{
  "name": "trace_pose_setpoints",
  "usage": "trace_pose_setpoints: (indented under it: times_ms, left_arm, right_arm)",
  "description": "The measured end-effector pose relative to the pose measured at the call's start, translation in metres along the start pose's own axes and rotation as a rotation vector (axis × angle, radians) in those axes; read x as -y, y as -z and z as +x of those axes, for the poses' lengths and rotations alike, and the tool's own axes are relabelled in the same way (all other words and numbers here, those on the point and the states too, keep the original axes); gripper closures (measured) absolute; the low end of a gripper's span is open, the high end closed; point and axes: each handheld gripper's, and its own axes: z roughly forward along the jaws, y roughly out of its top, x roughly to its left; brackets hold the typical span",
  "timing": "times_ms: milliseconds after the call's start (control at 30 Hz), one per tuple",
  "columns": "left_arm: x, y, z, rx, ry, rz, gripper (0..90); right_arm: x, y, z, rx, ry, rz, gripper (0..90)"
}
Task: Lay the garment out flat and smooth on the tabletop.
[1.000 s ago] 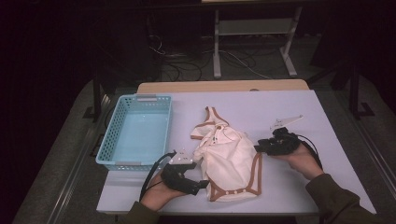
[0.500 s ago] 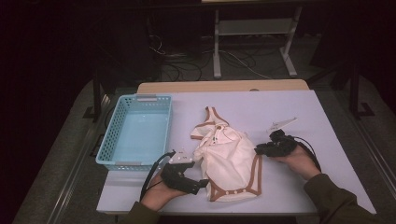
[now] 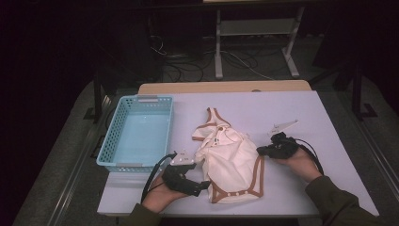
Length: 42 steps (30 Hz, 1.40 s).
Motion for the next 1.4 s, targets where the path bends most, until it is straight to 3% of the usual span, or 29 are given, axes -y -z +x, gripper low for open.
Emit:
trace_pose_setpoints:
  times_ms: [300,1400]
  left_arm:
    - [0.000,0.000,0.000,-0.001,0.008,-0.006,14.0]
    - [0.000,-0.001,0.000,-0.008,0.013,-0.004,14.1]
  right_arm:
    - [0.004,0.012,-0.003,0.011,-0.014,-0.017,86.7]
    - [0.047,0.052,-0.002,0.063,-0.059,-0.001,86.6]
